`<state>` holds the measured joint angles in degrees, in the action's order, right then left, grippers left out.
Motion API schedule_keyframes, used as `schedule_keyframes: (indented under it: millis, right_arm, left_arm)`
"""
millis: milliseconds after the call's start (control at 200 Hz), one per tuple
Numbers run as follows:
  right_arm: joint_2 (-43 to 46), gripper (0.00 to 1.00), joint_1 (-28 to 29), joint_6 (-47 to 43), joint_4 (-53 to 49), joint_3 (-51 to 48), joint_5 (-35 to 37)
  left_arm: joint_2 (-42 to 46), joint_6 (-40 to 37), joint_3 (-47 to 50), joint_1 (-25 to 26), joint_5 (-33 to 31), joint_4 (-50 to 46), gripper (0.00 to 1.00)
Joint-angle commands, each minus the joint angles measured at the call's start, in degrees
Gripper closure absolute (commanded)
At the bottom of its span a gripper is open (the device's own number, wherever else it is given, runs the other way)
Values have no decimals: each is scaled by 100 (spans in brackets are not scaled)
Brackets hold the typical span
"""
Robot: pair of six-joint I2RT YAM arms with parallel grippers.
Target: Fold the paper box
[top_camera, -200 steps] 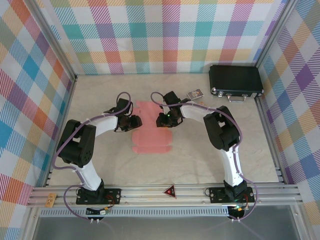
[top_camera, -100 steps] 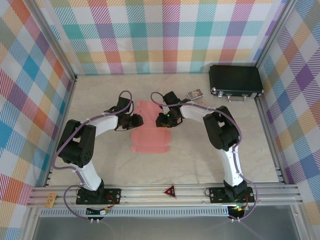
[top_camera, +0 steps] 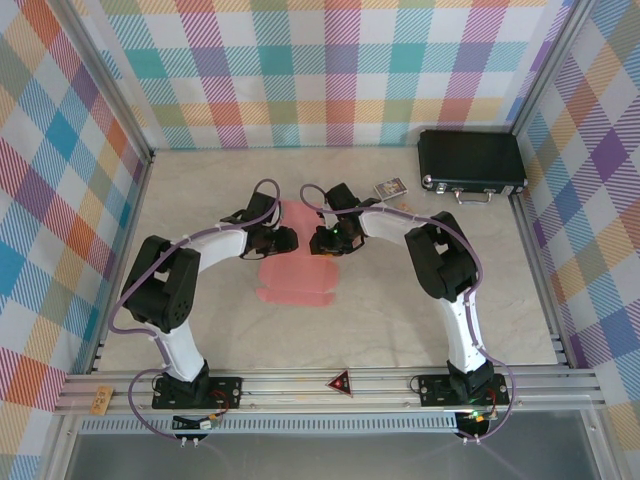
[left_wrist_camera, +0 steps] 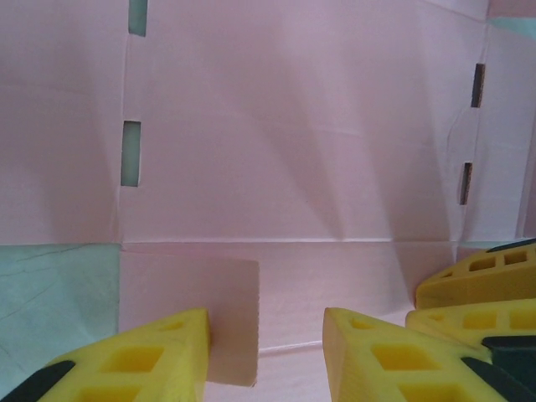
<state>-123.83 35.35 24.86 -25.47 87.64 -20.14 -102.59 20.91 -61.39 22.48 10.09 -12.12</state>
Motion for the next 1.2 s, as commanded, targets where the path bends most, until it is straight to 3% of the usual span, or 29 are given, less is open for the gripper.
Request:
schedule_keyframes:
  millis: [0, 415, 705, 1075, 1195]
  right_arm:
    - [-114, 72, 77, 53, -211, -58, 178]
    - [872, 70, 38, 151, -64, -238, 575]
    - [1482, 67, -219, 577, 135, -966, 1197]
    - [1606, 53, -480, 892, 380, -1547, 1137]
    - [1471, 52, -517, 909, 431, -1530, 942]
  left_arm:
    - [71, -108, -170, 37, -125, -249, 60]
    - [999, 41, -190, 231, -590, -725, 61]
    - [472, 52, -385, 567, -391, -773, 100]
    - [-525, 237, -786, 689, -331, -771, 100]
    - [-704, 307, -809, 696, -456, -868, 100]
